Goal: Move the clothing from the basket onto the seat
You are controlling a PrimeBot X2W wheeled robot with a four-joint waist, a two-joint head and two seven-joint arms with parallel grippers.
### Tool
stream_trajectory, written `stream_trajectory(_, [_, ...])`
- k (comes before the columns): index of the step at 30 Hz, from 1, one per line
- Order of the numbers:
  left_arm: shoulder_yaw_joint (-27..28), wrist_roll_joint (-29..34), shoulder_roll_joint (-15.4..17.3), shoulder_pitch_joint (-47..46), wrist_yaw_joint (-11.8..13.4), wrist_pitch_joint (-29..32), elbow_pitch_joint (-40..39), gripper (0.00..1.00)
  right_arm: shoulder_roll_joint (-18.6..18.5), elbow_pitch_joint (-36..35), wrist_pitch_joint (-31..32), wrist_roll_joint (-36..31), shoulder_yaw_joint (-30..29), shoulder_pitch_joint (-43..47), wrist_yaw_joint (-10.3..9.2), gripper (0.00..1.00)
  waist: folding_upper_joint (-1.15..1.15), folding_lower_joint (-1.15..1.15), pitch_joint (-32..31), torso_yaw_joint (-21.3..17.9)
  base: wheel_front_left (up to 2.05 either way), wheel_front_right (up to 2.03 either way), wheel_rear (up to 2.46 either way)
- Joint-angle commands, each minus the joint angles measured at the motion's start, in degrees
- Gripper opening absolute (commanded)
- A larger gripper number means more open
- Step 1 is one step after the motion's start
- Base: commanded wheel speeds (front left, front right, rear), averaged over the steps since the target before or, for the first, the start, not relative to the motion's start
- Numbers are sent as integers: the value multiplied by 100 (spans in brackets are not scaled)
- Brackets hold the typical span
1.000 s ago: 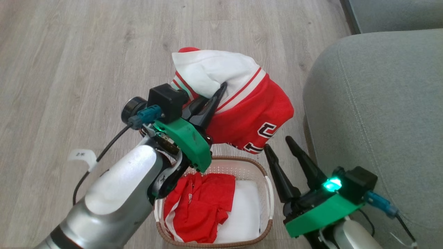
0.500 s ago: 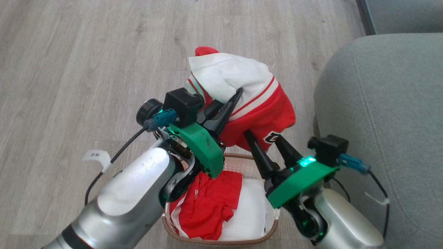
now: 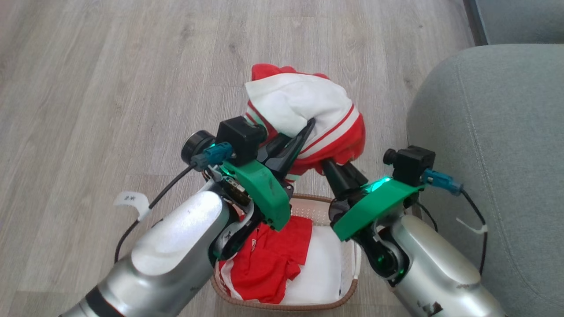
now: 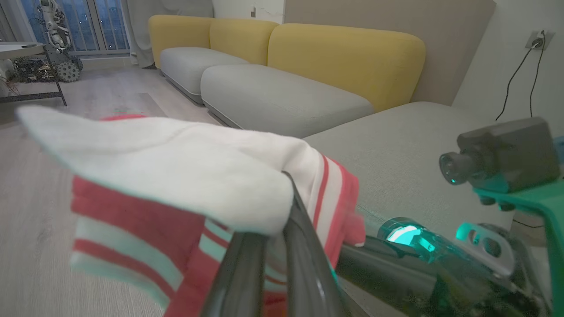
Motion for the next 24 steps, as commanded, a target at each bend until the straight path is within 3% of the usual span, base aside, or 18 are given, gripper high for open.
stream_trajectory(1, [228,-25,81,-406,-18,-66,-151,0,96,-256,-78,-53,-8,-193,-1,0,0,0,0,-4,0,0,0])
stream_trajectory(13, [234,-68,169,-318,45,-104,-103,0,-16,-689,-80,-368,-365,127,-1,0,0,0,-59,-85,0,0,0])
stream_trajectory(14, [219,-80,180,-271,62,-101,-96,18,-52,-767,-80,-463,-457,181,-1,0,0,0,-79,-110,0,0,0])
stream_trajectory(15, [206,-87,183,-245,67,-94,-93,67,-64,-811,-80,-496,-513,212,-1,0,0,0,-90,-125,0,0,0])
stream_trajectory(16, [193,-96,185,-218,71,-87,-91,100,-80,-858,-80,-533,-569,240,-1,0,0,0,-104,-141,0,0,0])
stream_trajectory(24, [123,-124,257,-26,115,-81,-176,100,-286,-1176,-80,-875,-1013,386,-1,0,0,0,-199,-300,0,0,0])
